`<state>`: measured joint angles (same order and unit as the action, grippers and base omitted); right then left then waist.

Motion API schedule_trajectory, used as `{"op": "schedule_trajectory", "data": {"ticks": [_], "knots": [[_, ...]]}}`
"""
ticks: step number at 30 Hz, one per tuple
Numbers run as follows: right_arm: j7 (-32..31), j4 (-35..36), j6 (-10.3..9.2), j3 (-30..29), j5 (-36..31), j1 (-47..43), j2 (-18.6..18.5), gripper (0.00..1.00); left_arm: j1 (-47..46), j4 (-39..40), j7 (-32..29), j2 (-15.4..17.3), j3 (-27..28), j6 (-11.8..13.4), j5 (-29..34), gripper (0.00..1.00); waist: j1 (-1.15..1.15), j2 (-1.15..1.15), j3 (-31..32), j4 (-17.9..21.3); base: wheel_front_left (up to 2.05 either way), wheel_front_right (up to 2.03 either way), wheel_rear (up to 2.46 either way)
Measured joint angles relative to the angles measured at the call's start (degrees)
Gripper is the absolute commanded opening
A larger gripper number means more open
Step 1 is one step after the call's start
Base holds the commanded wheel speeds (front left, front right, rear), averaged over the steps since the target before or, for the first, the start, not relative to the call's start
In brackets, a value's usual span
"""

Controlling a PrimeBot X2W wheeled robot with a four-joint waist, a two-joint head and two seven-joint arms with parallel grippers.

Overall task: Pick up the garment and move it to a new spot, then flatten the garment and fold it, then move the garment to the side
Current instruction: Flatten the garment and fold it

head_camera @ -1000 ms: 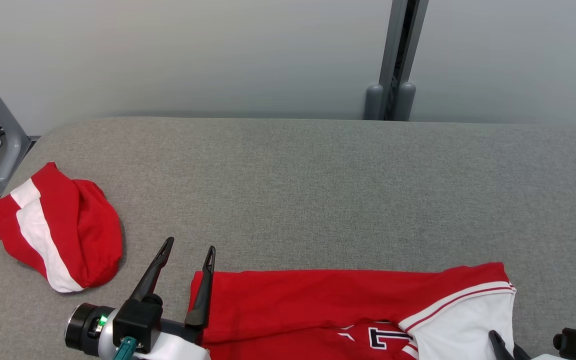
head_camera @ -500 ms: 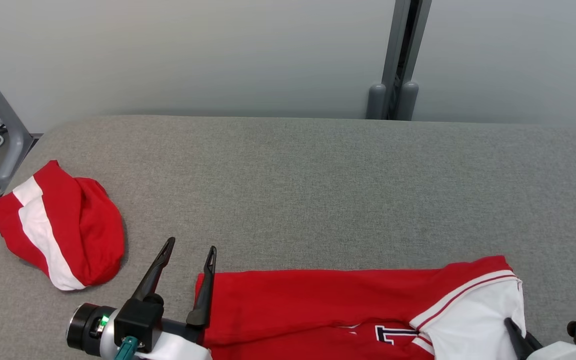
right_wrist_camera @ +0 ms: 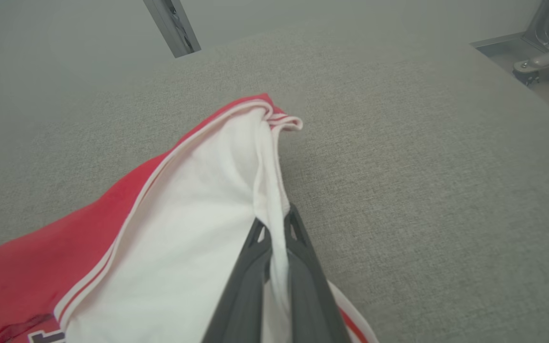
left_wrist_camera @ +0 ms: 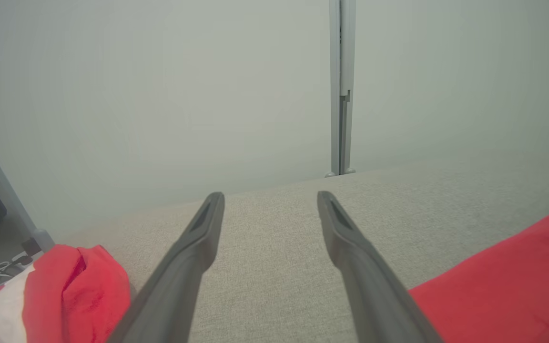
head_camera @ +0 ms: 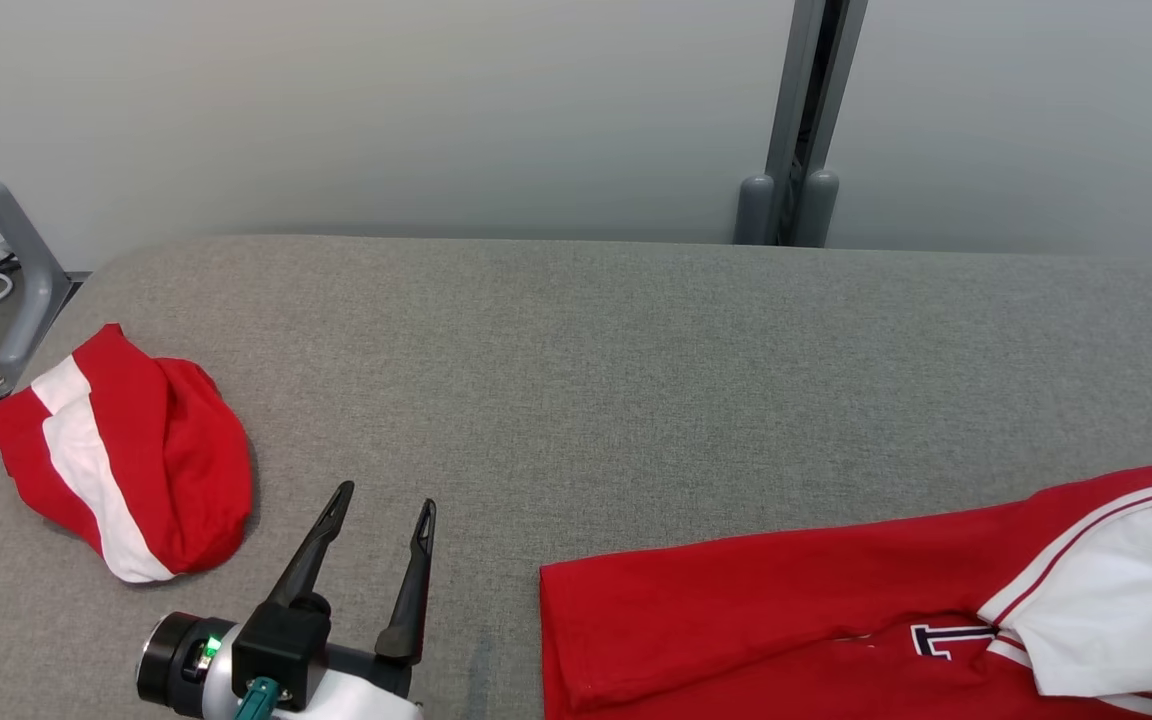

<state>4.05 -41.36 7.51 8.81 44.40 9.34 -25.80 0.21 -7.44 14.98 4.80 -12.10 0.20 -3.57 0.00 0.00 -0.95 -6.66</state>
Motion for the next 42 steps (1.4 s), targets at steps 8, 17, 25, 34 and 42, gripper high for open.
{"op": "schedule_trajectory", "data": {"ticks": [8, 17, 25, 34, 42], "knots": [[-2.71, 2.37, -0.01, 2.34, 0.64, 0.81, -1.01, 0.0, 0.73, -0.25, 0.01, -0.23, 0.16, -0.22, 0.14, 1.0, 0.0, 0.0, 1.43, 0.87, 0.0, 0.0, 0.0], [-9.5, 15.0, -0.02, 4.7, 6.33, -2.16, 1.35, 0.0, 1.77, -0.49, 0.01, -0.73, 0.11, -0.21, 0.13, 1.0, 0.0, 0.0, 3.0, 2.18, 0.0, 0.0, 0.0], [-17.88, 26.73, -0.02, 1.16, 8.04, -7.48, 6.7, 0.0, 1.99, -0.37, 0.0, -1.19, 0.44, -0.15, -0.03, 1.0, 0.0, 0.0, 3.91, 2.67, 0.0, 0.0, 0.0], [-25.39, 36.0, -0.03, -3.61, 7.23, -13.46, 19.37, 0.0, 2.05, -0.26, 0.01, -1.55, 0.75, -0.14, -0.1, 1.0, 0.0, 0.0, 3.84, 2.01, 0.0, 0.0, 0.0], [-27.07, 38.64, -0.03, -3.42, 12.77, -15.83, 22.79, 0.0, 2.04, -0.44, 0.01, -1.67, 1.02, -0.26, -0.26, 1.0, 0.0, 0.0, 3.27, 0.53, 0.0, 0.0, 0.0]]}}
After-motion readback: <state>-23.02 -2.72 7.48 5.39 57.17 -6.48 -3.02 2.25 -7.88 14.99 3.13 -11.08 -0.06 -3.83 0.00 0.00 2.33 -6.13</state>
